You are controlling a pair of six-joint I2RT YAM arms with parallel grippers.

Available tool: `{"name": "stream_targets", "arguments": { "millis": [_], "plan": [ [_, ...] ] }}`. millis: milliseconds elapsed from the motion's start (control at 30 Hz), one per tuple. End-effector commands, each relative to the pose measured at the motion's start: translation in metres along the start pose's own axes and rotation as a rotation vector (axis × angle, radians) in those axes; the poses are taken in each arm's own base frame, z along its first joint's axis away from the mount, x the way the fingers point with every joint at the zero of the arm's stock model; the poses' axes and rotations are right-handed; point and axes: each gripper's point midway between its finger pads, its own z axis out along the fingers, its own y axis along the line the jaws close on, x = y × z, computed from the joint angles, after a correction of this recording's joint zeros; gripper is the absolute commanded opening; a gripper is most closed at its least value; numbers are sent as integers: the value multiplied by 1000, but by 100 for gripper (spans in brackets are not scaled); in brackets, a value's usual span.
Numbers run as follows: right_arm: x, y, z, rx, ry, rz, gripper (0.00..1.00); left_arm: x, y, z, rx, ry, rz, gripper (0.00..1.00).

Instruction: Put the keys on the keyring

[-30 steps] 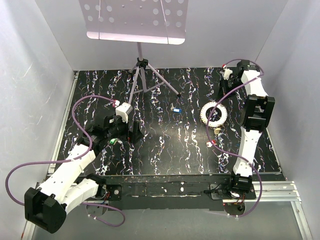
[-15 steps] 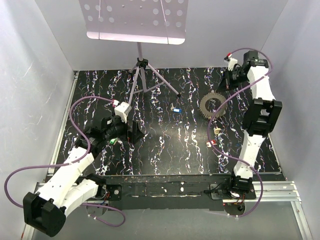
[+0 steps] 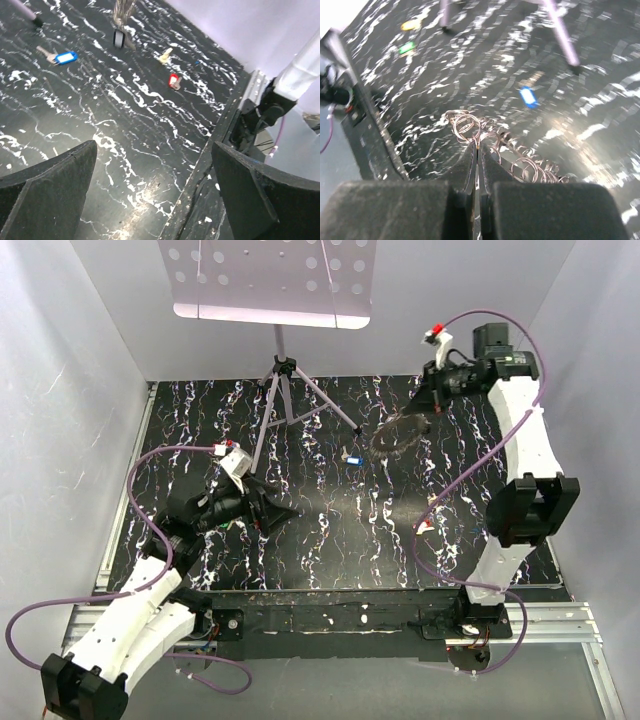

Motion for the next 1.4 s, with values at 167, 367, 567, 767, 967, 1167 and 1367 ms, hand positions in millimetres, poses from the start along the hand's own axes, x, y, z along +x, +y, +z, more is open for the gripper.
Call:
{"name": "stream_targets", "arguments": {
  "millis": [167,367,567,767,967,1167,1367],
  "plan": [
    [31,164,36,-401,77,-326,1,-44,-49,-10,205,-139,-17,99],
    [76,212,60,-527,210,-474,1,-48,-61,-14,266,-203,-179,100],
    [100,245,66,-655,261,-528,1,-31,-61,-9,316,-178,-310,88],
    [111,256,66,-690,280,-537,1,-20,-53,-4,302,-162,-273,73],
    [113,256,67,-694,283,-521,1,-19,-54,6,334,-116,-330,65],
    [112,258,67,-710,276,-511,1,-14,-50,21,309,-89,-332,64],
    [113,264,63,-736,269,-515,1,-19,-38,35,269,-72,-166,56]
  ]
}}
